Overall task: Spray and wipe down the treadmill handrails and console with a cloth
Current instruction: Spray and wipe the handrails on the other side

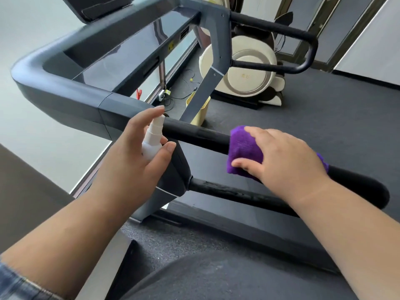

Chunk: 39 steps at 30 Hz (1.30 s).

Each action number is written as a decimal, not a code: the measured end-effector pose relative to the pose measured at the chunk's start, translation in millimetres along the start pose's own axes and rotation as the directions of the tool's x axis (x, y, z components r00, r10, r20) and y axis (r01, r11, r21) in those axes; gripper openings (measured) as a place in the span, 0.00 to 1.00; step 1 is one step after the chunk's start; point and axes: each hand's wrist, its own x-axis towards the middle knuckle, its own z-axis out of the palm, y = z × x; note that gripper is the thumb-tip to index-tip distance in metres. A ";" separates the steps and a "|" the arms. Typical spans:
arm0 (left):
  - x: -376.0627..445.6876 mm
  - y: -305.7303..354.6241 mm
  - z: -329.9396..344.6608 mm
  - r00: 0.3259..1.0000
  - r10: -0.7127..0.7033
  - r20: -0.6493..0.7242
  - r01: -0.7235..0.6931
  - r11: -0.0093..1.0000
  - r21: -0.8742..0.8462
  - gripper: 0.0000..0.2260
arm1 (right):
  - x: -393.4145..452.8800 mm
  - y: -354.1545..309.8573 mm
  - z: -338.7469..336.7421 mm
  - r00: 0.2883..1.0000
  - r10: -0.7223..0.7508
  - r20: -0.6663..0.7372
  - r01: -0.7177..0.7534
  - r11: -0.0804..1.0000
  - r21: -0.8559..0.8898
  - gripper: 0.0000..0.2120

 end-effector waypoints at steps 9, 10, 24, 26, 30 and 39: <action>-5.6 -0.7 6.1 0.999 -0.008 0.047 0.009 0.999 -0.034 0.25 | 12.5 -29.4 2.7 0.999 0.012 -0.043 -0.012 1.000 -0.013 0.32; -5.4 0.5 8.4 0.998 -0.009 0.056 0.011 0.999 -0.038 0.25 | 19.0 -39.4 4.3 1.000 -0.003 -0.031 0.002 1.000 -0.023 0.32; -8.6 -1.0 17.4 0.999 0.015 0.049 -0.012 0.998 -0.062 0.23 | -26.7 14.0 7.5 0.987 0.034 -0.159 -0.046 0.996 -0.078 0.31; -11.3 1.4 19.9 0.998 0.019 0.055 -0.017 0.999 -0.050 0.23 | -18.8 -4.8 13.4 0.982 0.044 -0.184 -0.070 0.988 -0.136 0.34; -9.9 11.9 31.2 0.997 0.035 0.075 -0.030 0.998 -0.056 0.24 | -4.5 -42.4 30.3 0.974 0.011 -0.226 -0.065 0.971 -0.232 0.38; 1.4 34.6 48.4 0.987 0.114 0.116 -0.095 0.983 -0.159 0.24 | -25.1 16.5 5.5 0.995 0.063 -0.073 -0.067 0.996 -0.054 0.39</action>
